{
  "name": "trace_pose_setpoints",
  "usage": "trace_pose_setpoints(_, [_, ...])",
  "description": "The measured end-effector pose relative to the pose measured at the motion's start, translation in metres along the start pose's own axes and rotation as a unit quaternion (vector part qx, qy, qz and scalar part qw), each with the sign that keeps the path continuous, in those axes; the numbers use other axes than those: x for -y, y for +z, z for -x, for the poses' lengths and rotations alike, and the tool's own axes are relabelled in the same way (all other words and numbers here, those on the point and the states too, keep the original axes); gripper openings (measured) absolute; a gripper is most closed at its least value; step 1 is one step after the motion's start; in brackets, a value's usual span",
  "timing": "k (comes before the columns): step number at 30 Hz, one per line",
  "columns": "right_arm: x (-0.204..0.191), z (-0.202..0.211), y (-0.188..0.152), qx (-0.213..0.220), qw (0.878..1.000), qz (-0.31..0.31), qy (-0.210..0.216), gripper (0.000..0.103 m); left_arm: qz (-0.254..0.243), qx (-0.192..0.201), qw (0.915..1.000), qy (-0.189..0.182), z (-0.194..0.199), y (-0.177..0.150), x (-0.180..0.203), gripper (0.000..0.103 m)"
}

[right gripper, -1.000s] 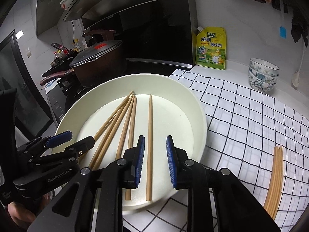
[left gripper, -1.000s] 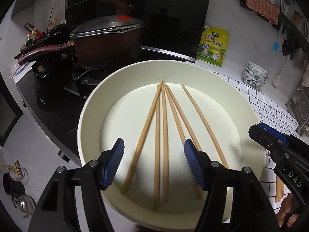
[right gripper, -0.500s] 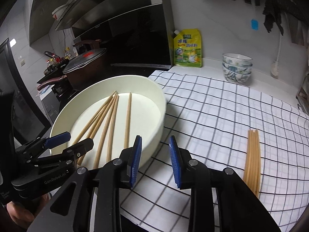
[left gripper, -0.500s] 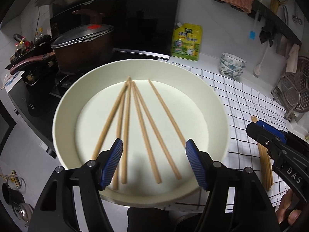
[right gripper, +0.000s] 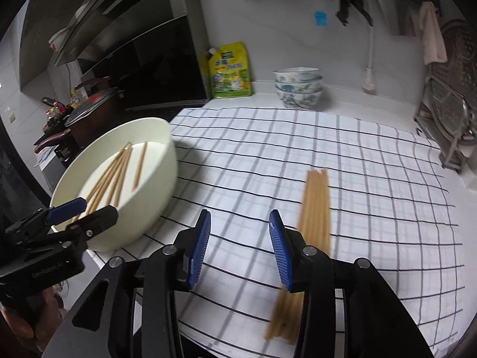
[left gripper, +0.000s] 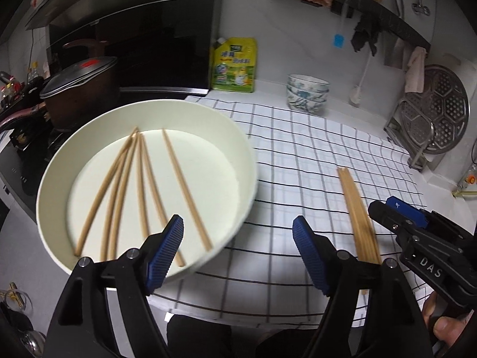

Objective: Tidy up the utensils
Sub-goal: 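Move both open tools back over the chopstick pile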

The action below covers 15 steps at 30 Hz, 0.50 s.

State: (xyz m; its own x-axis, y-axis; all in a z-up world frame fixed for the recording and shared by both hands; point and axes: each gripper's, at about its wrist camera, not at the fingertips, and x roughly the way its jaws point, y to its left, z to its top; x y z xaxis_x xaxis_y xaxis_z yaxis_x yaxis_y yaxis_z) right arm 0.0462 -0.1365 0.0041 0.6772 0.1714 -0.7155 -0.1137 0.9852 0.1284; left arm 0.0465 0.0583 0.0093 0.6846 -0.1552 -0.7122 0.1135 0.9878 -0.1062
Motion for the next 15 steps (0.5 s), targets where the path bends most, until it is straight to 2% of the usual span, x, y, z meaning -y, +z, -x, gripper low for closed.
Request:
trace_pose_setpoints(9, [0.061, -0.004, -0.024, -0.021, 0.998, -0.041, -0.042, 0.041, -0.048, -0.005, 0.9981, -0.038, -0.008, -0.007, 0.059, 0.079])
trace_pose_setpoints(15, [0.078, -0.016, -0.035, -0.039, 0.997, -0.052, -0.05, 0.044, -0.06, -0.038, 0.9964, -0.045, -0.033, -0.021, 0.081, 0.083])
